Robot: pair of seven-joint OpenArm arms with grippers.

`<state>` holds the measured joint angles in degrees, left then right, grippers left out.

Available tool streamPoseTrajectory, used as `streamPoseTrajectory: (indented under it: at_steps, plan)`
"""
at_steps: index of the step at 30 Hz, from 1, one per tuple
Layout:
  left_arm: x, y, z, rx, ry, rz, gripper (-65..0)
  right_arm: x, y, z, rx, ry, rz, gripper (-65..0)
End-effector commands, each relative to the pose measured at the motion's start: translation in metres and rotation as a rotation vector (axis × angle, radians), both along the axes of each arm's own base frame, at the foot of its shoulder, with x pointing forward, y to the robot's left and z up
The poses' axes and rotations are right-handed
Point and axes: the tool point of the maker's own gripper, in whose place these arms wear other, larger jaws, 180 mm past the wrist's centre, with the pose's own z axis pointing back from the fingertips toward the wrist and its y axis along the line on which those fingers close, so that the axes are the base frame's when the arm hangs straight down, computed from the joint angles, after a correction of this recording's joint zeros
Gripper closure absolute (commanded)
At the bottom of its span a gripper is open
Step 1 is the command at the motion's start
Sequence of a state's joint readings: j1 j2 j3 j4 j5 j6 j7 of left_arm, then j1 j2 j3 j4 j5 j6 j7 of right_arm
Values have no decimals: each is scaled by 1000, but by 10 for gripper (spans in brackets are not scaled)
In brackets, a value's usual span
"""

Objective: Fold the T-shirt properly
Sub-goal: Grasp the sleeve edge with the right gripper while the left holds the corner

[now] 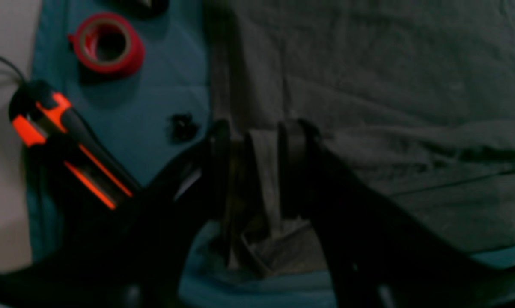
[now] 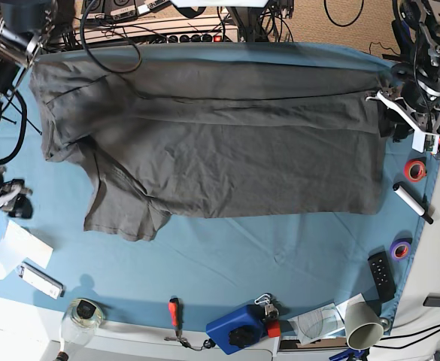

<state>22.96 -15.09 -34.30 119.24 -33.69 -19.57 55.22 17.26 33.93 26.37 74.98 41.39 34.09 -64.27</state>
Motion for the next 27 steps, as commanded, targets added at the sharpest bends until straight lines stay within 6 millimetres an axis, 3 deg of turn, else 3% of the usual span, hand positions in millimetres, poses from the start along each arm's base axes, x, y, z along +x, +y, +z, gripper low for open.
streamPoseTrajectory:
  at_steps: [1, 10, 15, 24, 27]
  plan:
    - [5, 1, 11, 7, -42, -6, -198, 11, -4, 21, 16, -69, -5, -200]
    - [5, 1, 10, 7, -42, -6, -198, 42, 17, -32, 243, 42, -4, -200]
    - [5, 1, 11, 7, -42, -6, -198, 54, 41, -55, 226, 80, 46, -200]
    - [5, 1, 11, 7, -42, -6, -198, 60, 64, -109, 235, 156, -77, -200]
    - [5, 1, 11, 7, -43, -6, -198, 61, 80, -114, 258, 162, -47, -200]
